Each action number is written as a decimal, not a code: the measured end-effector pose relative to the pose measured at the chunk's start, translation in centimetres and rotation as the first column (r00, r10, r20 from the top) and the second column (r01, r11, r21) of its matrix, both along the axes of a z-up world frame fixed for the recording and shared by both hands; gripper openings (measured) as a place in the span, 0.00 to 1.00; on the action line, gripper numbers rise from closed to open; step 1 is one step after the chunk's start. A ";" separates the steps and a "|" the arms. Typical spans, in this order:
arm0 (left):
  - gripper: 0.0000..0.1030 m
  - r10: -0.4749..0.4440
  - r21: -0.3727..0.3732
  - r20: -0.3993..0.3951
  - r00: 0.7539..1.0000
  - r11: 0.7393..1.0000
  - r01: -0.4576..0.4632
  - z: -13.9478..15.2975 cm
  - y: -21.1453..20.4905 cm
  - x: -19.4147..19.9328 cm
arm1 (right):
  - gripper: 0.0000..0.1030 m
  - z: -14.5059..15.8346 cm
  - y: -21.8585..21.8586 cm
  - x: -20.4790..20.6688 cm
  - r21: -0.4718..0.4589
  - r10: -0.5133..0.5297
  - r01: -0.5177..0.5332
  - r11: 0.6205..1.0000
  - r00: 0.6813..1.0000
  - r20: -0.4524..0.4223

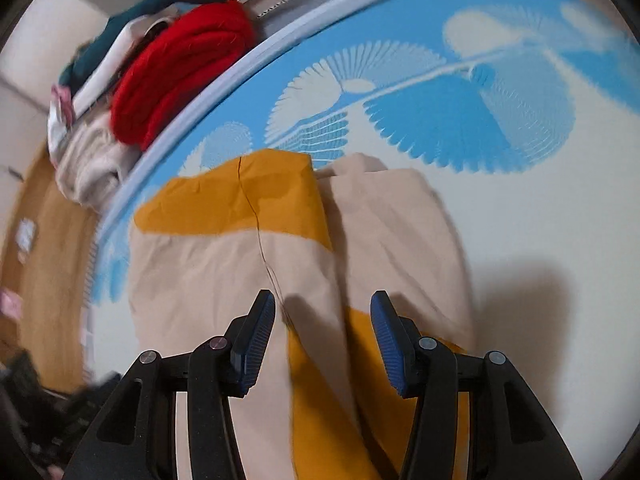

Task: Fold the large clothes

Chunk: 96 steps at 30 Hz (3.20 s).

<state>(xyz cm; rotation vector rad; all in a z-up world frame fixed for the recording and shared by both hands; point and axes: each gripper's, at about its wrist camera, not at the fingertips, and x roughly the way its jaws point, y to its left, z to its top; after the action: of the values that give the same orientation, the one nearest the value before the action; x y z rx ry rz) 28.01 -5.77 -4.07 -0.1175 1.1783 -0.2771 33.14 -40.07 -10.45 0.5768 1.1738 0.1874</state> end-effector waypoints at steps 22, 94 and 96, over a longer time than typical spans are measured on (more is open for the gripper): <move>0.25 -0.271 0.121 -0.095 0.958 0.952 0.281 -2.6 -5.4 -2.6 | 0.21 3.8 -0.7 -3.3 -0.200 0.125 -0.103 0.974 0.987 0.102; 0.74 0.210 -0.250 -0.218 0.953 0.932 -0.262 -3.1 17.5 12.2 | 0.47 -0.3 9.1 5.5 -0.081 0.164 -0.166 0.983 0.986 -0.027; 0.75 0.119 -0.258 -0.282 0.952 0.946 -0.194 -4.2 16.2 10.7 | 0.51 -1.3 9.0 5.1 -0.069 0.193 -0.200 0.977 0.977 -0.093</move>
<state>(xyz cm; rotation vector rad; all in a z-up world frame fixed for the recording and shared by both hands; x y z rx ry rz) 38.71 10.43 -8.25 -0.5123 1.3793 -0.2934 38.20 -31.04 -11.80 0.4032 1.3166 0.2867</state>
